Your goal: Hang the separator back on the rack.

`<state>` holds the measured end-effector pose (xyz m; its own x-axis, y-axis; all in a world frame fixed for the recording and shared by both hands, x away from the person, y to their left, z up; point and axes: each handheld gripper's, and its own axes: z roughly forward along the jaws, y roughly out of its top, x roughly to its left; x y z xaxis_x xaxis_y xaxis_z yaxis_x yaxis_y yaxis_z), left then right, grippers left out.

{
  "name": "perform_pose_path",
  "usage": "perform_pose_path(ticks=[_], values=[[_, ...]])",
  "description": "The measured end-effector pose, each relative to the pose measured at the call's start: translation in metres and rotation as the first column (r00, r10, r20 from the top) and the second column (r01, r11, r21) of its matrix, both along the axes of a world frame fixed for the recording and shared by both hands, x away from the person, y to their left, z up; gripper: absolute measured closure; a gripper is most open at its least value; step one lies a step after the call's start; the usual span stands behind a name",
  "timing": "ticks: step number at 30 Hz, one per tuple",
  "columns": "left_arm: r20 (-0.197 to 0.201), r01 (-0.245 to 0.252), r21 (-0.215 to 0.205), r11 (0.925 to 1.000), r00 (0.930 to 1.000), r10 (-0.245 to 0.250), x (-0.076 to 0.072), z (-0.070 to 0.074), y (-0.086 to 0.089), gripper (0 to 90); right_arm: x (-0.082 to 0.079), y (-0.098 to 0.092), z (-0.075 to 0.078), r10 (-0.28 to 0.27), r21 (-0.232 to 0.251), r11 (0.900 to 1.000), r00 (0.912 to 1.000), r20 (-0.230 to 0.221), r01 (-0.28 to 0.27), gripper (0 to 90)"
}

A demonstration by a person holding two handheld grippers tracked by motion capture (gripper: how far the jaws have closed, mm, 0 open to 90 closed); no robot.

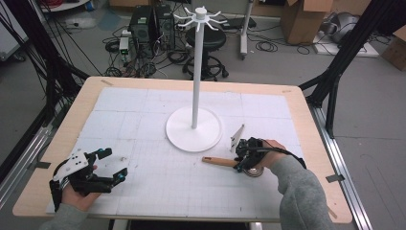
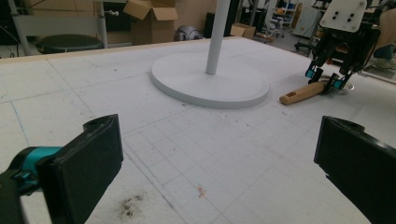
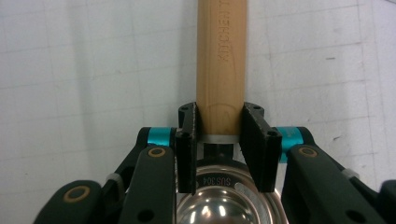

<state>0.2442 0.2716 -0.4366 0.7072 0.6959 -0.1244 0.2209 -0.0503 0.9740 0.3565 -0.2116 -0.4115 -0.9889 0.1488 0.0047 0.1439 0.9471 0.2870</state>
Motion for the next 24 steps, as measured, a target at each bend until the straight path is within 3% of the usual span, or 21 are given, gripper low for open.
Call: perform_pose_path(ticks=[5,24], values=[[0.000,0.000,0.001,1.0000,1.0000,0.000,0.000,0.000,0.000,1.7,-0.002,-0.001,0.001,-0.016,0.001,1.000,0.9998,0.010,0.016,69.3],[0.006,-0.007,0.013,0.9999,1.0000,0.007,0.000,0.000,0.000,1.7,-0.006,-0.010,0.013,-0.055,0.121,0.991,0.9985,0.001,0.055,69.5]])
